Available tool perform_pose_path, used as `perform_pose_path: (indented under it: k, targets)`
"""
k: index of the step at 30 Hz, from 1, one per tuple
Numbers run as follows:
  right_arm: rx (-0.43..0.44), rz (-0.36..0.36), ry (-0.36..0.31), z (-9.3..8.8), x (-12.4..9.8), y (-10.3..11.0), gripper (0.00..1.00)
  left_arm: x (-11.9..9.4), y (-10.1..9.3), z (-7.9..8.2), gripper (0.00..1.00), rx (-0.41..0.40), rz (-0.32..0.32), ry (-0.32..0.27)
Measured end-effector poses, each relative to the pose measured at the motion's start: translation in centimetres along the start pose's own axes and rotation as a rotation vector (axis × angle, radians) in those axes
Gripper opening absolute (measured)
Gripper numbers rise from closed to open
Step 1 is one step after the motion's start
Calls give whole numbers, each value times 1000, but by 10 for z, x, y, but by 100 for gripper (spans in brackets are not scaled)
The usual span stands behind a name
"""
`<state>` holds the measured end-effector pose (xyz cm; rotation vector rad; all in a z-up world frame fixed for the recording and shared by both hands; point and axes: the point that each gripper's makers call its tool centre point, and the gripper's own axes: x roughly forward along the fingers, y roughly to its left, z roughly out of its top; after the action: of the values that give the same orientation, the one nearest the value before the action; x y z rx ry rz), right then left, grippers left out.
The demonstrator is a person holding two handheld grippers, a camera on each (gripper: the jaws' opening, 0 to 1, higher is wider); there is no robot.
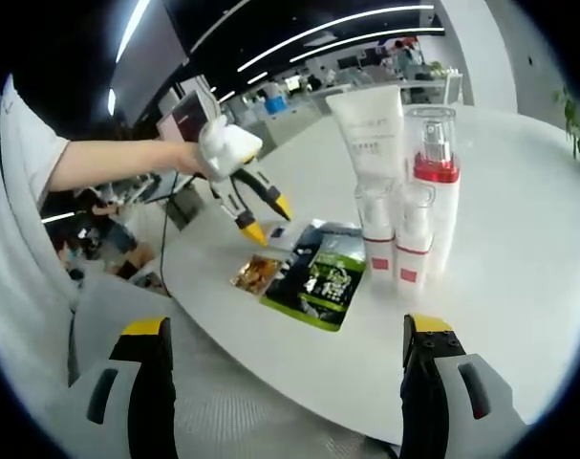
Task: Arrange the skincare products in the storage area until every visible bottle or jar stands upright without overlapping.
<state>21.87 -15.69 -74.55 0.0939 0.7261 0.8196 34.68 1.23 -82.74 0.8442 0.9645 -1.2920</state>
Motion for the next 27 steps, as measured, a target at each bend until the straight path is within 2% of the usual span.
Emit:
perform_pose_path:
  k: [9,18,21,27]
  targets:
    - [-1,0,2,0,0,0,99,0,0,-2,38,-6,3,2]
    - [-8,1,1,1,0,0,99,-6,4,2,42,-26,35,-12]
    - [-12,-1,1,1,0,0,99,-8,8,2,47,-67,74,-31]
    - [-22,-3,0,2,0,0,99,-21,6,2,51,-157,122,-76]
